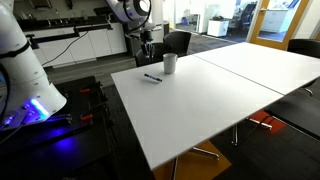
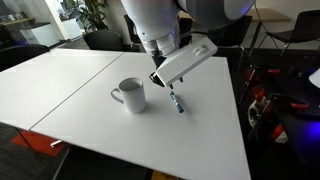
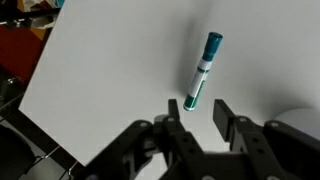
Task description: Remove the marker from the cup and put it on the table , and then move the cup to the center
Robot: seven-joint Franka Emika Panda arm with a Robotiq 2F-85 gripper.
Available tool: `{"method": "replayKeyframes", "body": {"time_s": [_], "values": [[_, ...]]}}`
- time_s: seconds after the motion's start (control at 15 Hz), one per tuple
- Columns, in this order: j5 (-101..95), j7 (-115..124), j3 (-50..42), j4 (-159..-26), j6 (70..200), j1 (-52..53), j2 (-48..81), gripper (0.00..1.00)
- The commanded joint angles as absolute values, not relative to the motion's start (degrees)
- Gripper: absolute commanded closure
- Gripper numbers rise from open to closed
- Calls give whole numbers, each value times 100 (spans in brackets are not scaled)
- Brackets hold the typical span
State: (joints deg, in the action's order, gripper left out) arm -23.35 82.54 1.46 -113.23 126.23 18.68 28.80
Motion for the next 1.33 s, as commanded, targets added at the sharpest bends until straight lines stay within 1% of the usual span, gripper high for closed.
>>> {"method": "replayKeyframes", "body": {"time_s": [0.0,0.2,0.27,0.47,0.6,0.8,1.27], "values": [[-2488,8397,60,-11318,12799,2002,2915,25],[-2324,8166,148,-11356,12800,1936,2805,3],[-2237,8055,195,-11377,12830,1887,2763,0],[-2060,7624,254,-11372,13075,1757,2627,0],[-1915,7224,271,-11426,13465,1637,2525,0],[-1360,6455,322,-11492,13856,1365,2384,0],[-265,4366,304,-11246,13805,846,2327,0]]}}
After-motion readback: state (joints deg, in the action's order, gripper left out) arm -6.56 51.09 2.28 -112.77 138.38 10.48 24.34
